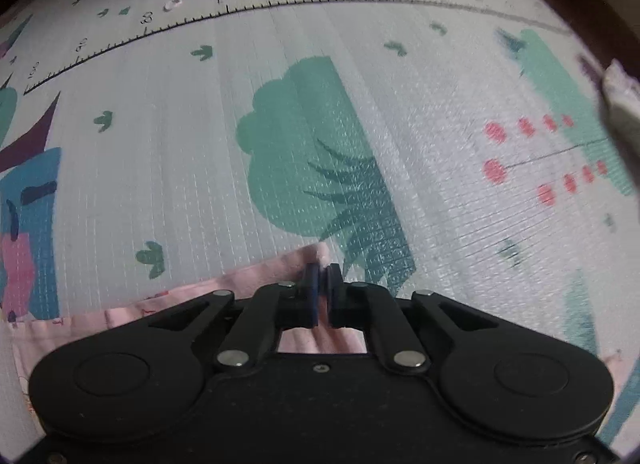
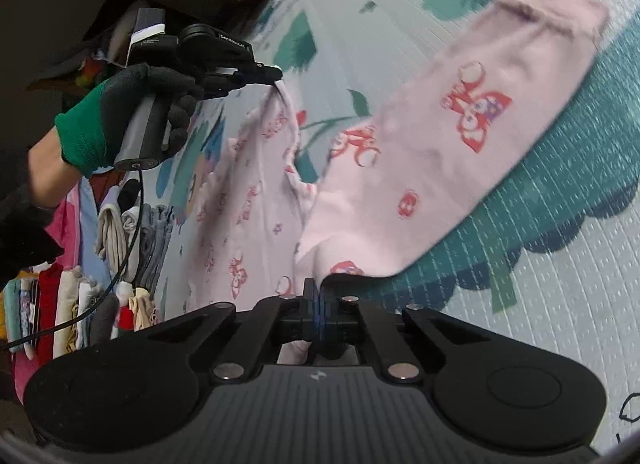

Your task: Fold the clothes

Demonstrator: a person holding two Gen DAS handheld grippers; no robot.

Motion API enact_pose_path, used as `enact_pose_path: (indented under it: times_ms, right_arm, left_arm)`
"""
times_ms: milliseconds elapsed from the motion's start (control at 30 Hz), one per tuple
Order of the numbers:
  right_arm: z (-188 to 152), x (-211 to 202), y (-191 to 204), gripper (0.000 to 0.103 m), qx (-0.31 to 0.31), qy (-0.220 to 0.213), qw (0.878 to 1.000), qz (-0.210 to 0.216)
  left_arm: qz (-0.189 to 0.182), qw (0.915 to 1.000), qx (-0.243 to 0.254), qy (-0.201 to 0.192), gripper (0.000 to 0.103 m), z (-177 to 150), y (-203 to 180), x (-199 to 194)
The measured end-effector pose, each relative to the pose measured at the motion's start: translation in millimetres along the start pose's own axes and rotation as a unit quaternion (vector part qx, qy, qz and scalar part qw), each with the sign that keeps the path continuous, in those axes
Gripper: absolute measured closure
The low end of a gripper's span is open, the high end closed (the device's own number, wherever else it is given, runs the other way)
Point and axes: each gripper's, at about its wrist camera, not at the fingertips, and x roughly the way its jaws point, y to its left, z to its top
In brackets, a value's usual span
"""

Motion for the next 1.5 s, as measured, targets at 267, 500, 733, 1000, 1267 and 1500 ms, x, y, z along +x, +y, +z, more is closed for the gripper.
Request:
enact_pose_path:
  times_ms: [267,500,733,1000,1267,1500]
  right_arm:
    - [-4,-8,63,0.099,-0.204,-0.027,0.979,-0.001]
    - [-31,14,112,0.099,-0.405,0.007,0.914,-0.014]
    - [-61,45,142,0.099,-0.511,0.057,0.858,-0.008]
    - [-79,70,153,0.099,-0.563,0.097,0.821,-0.010]
    - [-86,86,155,0.098,-0.568,0.125,0.813,-0.026]
    - [-88,75,157,0.066,-0.554,0.117,0.824,-0.008]
  left_arm:
    - [-0.075,0.9967,-0.022,-0.020,0.101,4,54,-32]
    - [-0.090,0.9955,-0.026,-0.014,0.101,-13,105,-35]
    - [-0.100,0.9943,-0.024,-0.029,0.101,-28,135,-32]
    - [-0.113,0.9923,0.003,-0.050,0.101,-33,132,-28]
    - [-0.057,0.9958,0.040,-0.059,0.085,-39,130,-25]
    - [-0.092,0.9840,0.138,-0.064,0.078,-52,101,-47]
